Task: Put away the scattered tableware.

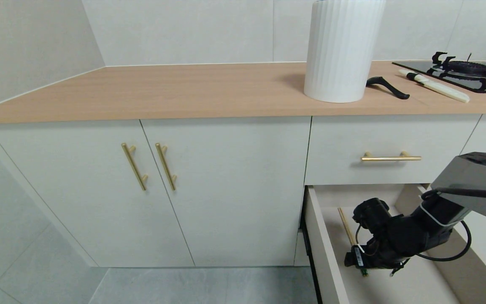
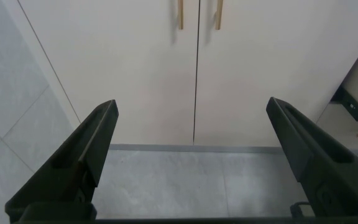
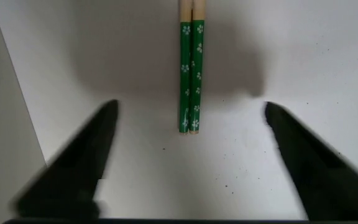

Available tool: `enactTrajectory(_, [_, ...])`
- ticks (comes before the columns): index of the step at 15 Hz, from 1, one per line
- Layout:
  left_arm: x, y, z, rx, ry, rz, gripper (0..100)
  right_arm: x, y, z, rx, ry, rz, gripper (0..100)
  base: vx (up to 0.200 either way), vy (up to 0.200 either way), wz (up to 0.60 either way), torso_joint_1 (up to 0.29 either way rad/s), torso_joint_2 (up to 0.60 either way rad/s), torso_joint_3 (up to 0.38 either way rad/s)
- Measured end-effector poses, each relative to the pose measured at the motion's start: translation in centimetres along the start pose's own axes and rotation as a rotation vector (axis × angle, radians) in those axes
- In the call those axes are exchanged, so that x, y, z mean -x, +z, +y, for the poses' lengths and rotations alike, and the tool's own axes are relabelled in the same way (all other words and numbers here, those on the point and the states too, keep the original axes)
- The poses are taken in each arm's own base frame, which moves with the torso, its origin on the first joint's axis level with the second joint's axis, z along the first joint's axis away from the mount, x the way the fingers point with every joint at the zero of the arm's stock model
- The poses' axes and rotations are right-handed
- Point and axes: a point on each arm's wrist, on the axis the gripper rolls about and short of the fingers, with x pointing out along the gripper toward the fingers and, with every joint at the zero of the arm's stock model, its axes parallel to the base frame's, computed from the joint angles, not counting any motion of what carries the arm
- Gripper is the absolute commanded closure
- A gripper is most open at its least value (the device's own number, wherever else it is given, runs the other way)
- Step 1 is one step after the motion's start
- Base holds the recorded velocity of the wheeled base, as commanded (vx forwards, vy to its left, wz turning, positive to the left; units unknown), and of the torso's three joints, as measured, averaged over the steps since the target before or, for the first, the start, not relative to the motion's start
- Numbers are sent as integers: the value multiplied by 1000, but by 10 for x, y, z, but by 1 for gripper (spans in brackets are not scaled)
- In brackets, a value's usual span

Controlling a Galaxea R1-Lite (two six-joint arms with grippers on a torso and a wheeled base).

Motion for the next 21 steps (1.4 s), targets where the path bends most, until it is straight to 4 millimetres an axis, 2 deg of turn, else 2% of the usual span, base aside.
enactTrajectory(4, [0, 0, 0, 0, 1, 0, 0, 7, 1, -1, -3, 1, -13, 0, 0, 0, 0, 0, 0, 0])
enactTrajectory(7, [0, 0, 0, 0, 1, 0, 0, 34, 11, -12, -34, 22, -75, 0, 0, 0, 0, 0, 0, 0])
enactTrajectory(9, [0, 0, 0, 0, 1, 0, 0, 66, 18, -28, -59, 54, -98, 0, 0, 0, 0, 0, 0, 0])
enactTrajectory(12, [0, 0, 0, 0, 1, 0, 0, 143, 22, -60, -97, 97, -64, 0, 0, 0, 0, 0, 0, 0])
enactTrajectory(14, [0, 0, 0, 0, 0, 0, 0, 197, 24, -83, -103, 125, -142, 0, 0, 0, 0, 0, 0, 0])
enactTrajectory(16, [0, 0, 0, 0, 0, 0, 0, 239, 18, -99, -82, 137, -263, 0, 0, 0, 0, 0, 0, 0])
enactTrajectory(18, [0, 0, 0, 0, 0, 0, 0, 263, 10, -105, -78, 133, -338, 0, 0, 0, 0, 0, 0, 0])
enactTrajectory(21, [0, 0, 0, 0, 0, 0, 0, 275, 2, -107, -38, 120, -384, 0, 0, 0, 0, 6, -25, -11])
